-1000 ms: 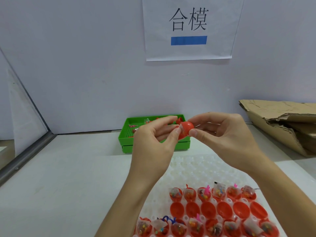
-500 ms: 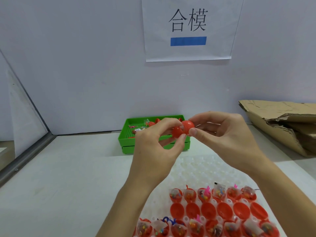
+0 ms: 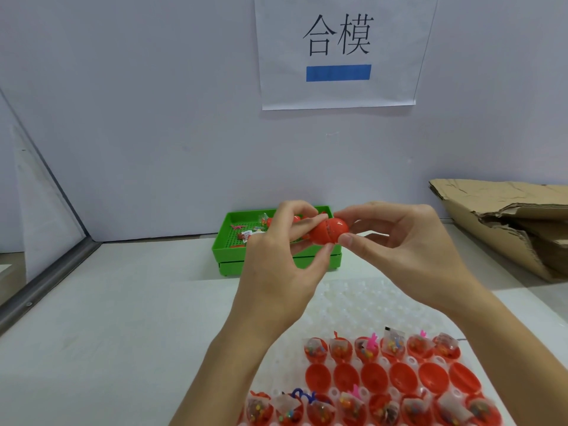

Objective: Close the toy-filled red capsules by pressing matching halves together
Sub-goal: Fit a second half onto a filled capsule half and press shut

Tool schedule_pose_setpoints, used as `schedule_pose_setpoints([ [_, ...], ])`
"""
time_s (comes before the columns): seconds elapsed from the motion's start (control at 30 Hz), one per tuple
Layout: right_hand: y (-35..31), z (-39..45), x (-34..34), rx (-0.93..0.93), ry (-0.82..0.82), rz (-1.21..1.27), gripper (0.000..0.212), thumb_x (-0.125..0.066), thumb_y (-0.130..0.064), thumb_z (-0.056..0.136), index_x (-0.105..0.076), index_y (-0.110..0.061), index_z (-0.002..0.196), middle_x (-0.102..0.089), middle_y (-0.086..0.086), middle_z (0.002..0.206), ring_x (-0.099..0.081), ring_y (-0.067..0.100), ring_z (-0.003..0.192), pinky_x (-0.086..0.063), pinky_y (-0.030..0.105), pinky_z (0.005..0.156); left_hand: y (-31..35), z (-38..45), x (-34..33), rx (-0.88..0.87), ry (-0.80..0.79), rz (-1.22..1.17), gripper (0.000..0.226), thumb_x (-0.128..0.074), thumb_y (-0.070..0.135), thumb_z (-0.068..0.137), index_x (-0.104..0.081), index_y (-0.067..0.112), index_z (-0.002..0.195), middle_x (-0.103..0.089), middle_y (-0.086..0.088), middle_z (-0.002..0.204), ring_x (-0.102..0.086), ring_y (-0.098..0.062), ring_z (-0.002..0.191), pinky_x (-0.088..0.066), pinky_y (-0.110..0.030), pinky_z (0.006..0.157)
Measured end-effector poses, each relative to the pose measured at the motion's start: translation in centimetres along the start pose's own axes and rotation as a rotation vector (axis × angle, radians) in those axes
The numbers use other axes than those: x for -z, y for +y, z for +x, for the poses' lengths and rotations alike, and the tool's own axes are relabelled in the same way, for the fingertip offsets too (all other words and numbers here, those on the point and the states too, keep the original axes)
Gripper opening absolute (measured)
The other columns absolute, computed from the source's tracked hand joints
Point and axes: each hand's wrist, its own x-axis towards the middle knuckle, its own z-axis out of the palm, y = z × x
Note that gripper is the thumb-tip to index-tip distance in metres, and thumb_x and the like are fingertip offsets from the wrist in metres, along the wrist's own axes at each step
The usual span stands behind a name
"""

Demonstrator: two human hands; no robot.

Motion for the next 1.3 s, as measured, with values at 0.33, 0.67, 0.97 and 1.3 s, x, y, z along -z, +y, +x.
schedule_pose_setpoints([
  [0.33,-0.1,0.0,0.0,0.025,-0.020,-0.022,0.019,-0.077,-0.007,0.083,-0.076,-0.016,0.099,-0.076,-0.002,0.091,-0.073,0.020,0.085,-0.061,0.035,0.079,-0.1,0.2,0.2,0.079,0.018,-0.162,0.039,-0.083,0.009,0.076,-0.063,0.032,0.101,-0.073,0.019,0.102,-0.070,0.001,0.097,-0.054,-0.015,0.085],
  [0.67,-0.3,0.0,0.4,0.068,-0.051,0.030,0.025,-0.076,-0.017,0.076,-0.076,-0.012,0.101,-0.075,0.005,0.094,-0.073,0.025,0.087,-0.061,0.036,0.081,-0.1,0.5,0.4,0.181,-0.011,-0.389,0.032,-0.082,0.004,0.068,-0.075,0.016,0.097,-0.078,0.007,0.093,-0.074,-0.010,0.087,-0.056,-0.017,0.080],
  [0.97,-0.4,-0.1,0.2,0.055,-0.063,0.013,0.032,-0.078,0.004,0.079,-0.076,-0.023,0.096,-0.079,-0.004,0.089,-0.076,0.015,0.085,-0.059,0.024,0.079,-0.1,0.4,0.3,0.208,0.029,-0.294,0.030,-0.083,0.002,0.070,-0.079,0.020,0.093,-0.078,0.009,0.089,-0.073,-0.007,0.090,-0.055,-0.018,0.083],
  [1.3,0.3,-0.1,-0.6,0.158,0.071,-0.256,0.027,-0.078,0.009,0.074,-0.079,-0.012,0.091,-0.076,-0.013,0.076,-0.071,0.001,0.063,-0.059,0.021,0.062,-0.4,-0.2,-1.2,0.144,0.112,-0.156,0.039,-0.062,-0.021,0.083,-0.074,0.011,0.102,-0.075,0.006,0.084,-0.072,-0.004,0.066,-0.058,-0.019,0.073],
])
